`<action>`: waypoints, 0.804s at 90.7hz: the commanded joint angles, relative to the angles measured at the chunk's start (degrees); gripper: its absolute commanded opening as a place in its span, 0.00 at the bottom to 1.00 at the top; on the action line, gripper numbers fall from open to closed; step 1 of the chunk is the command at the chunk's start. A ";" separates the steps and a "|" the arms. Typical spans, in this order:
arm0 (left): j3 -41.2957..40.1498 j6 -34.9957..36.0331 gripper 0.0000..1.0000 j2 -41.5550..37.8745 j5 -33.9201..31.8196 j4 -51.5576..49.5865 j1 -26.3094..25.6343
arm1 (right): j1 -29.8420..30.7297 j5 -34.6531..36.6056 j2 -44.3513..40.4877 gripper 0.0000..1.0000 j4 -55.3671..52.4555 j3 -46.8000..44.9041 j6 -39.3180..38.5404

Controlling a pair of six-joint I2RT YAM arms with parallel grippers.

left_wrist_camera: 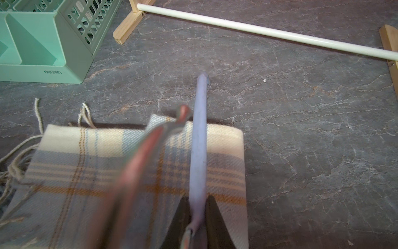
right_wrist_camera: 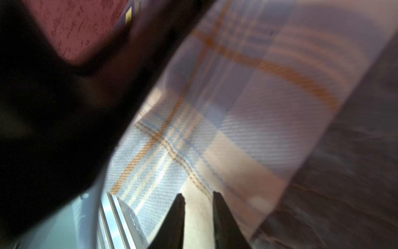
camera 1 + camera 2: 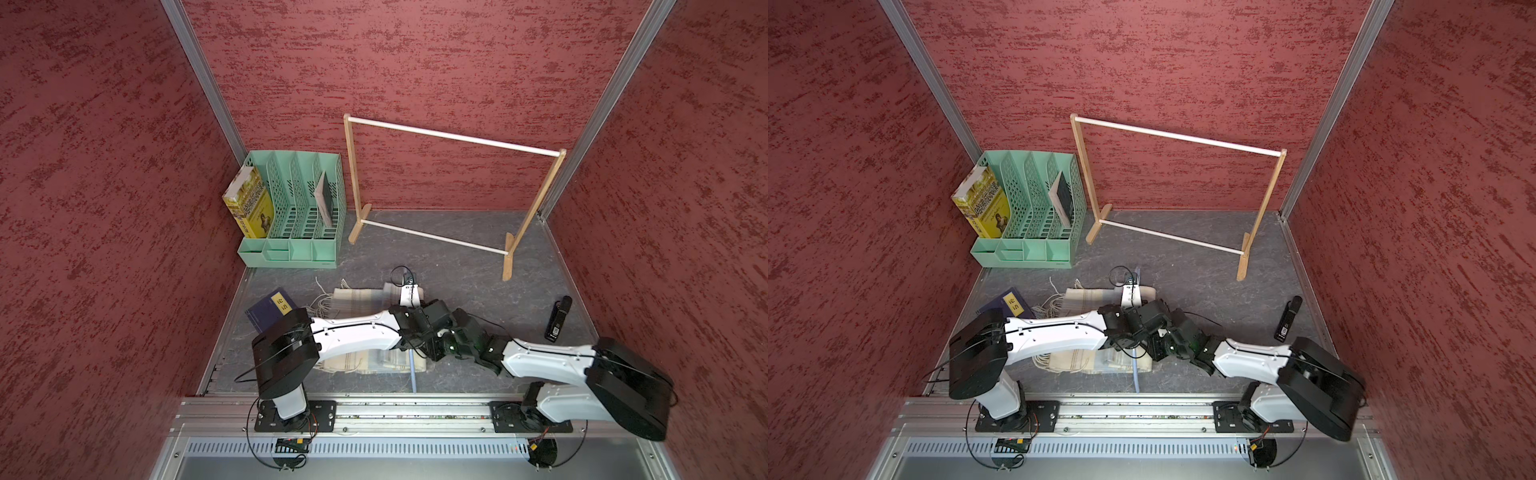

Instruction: Hang the scarf on the hanger

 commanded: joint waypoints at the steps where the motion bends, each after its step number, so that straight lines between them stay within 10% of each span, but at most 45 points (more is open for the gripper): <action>1: 1.83 0.87 0.01 2.46 1.23 1.31 -0.09 | 0.55 9.46 -10.41 0.38 -12.71 -1.51 -0.52; 35: 9.47 4.32 0.00 11.16 6.46 6.11 3.54 | 5.62 21.52 -31.50 0.59 -39.23 -1.74 9.72; 73: 21.93 7.02 0.00 17.78 8.43 -0.32 3.73 | 21.55 40.18 -13.34 0.63 -44.14 9.22 17.43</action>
